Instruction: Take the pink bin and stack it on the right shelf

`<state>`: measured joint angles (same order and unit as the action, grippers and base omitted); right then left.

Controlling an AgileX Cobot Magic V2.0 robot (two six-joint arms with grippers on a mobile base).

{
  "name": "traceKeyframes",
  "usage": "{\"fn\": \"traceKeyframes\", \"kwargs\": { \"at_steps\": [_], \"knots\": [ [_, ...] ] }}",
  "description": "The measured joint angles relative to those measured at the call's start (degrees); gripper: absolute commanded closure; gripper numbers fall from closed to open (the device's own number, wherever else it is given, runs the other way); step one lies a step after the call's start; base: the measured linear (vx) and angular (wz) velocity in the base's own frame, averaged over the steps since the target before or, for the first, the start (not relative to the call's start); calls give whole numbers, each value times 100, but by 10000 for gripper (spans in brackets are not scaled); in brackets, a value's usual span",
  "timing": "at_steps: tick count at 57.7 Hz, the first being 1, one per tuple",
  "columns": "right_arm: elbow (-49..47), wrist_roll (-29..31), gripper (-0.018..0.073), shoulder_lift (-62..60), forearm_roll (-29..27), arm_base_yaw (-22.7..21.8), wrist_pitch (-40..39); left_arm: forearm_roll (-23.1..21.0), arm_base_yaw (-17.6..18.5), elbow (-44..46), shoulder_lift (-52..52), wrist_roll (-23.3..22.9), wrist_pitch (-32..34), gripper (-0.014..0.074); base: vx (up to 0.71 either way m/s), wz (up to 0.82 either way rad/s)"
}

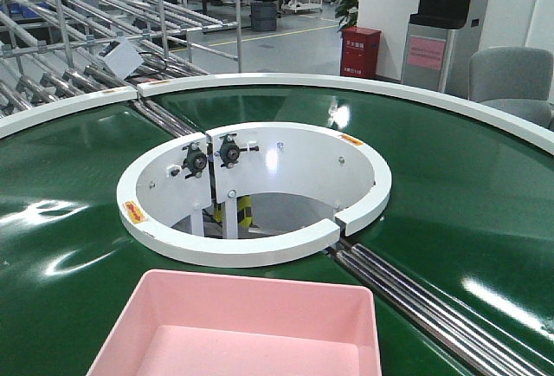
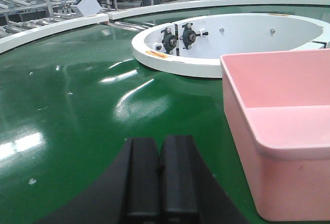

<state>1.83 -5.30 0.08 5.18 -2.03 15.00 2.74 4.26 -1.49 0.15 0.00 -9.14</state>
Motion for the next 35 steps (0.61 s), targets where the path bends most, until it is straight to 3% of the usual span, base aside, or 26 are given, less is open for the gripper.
{"fn": "traceKeyframes", "kwargs": {
  "at_steps": [19, 35],
  "knots": [
    [0, 0, 571, 0, 0, 0, 0, 0, 0, 0, 0, 0, 22, 598, 0, 0],
    [0, 0, 571, 0, 0, 0, 0, 0, 0, 0, 0, 0, 560, 598, 0, 0]
  ]
}}
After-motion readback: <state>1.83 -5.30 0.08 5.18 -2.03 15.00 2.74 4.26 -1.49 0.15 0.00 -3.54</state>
